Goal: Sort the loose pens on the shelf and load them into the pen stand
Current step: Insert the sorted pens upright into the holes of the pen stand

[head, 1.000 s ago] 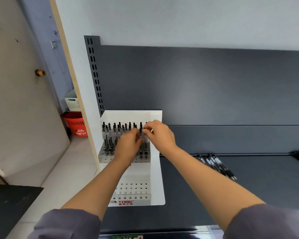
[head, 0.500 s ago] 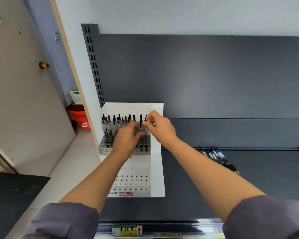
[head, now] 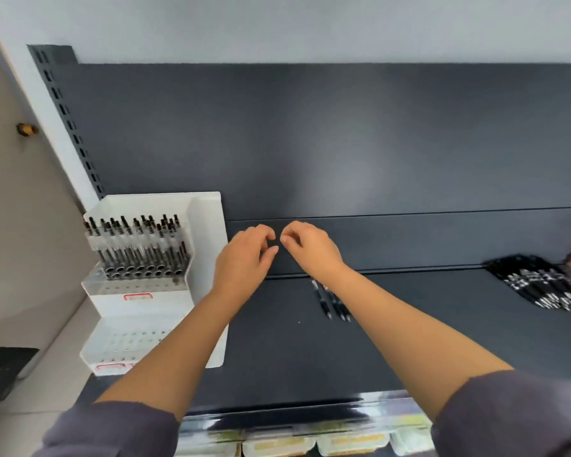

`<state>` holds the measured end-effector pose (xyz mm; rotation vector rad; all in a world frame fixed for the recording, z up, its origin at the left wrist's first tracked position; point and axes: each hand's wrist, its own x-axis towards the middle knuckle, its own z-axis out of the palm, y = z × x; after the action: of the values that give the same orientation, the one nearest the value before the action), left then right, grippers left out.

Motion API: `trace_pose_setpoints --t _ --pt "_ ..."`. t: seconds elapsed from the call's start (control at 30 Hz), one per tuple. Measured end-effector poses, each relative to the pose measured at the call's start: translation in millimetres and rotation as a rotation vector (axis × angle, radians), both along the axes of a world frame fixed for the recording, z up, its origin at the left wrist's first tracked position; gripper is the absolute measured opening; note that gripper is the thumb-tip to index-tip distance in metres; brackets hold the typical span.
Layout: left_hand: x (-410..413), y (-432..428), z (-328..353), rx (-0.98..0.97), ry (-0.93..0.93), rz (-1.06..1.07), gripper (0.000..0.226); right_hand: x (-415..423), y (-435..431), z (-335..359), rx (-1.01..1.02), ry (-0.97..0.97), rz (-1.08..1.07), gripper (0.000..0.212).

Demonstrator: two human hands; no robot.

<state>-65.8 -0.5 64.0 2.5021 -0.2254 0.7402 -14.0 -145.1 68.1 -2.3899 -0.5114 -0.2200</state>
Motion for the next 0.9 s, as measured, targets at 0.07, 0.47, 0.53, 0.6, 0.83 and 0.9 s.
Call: trace_pose_setpoints --t 0.07,0.47,0.53,0.6,0.83,0.9 --pt "3.3 -28.7 -10.0 -0.011 0.032 -0.021 0.015 1.2 -32.6 -6.7 -0.008 0.024 -0.019 0.017" --pt "52.6 -101.3 -90.1 0.039 0.433 -0.029 0.017 35.3 -135.5 -68.7 -0.135 0.355 -0.131 0.016" --pt "66.9 -99.8 -100.3 0.031 0.478 -0.012 0.017 43.8 -135.3 -76.1 -0.143 0.391 -0.138 0.016" --pt "83.6 -99.6 -112.7 0.013 0.518 0.001 0.018 55.1 -131.3 -85.7 -0.168 0.426 -0.132 0.017" --pt "122.7 -91.5 -147.4 0.0 0.625 0.045 0.03 93.7 -104.6 -117.2 -0.261 0.496 -0.122 0.02" --pt "130.3 -88.2 -154.0 0.04 0.638 0.083 0.036 101.5 -98.1 -126.2 -0.287 0.504 -0.111 0.02"
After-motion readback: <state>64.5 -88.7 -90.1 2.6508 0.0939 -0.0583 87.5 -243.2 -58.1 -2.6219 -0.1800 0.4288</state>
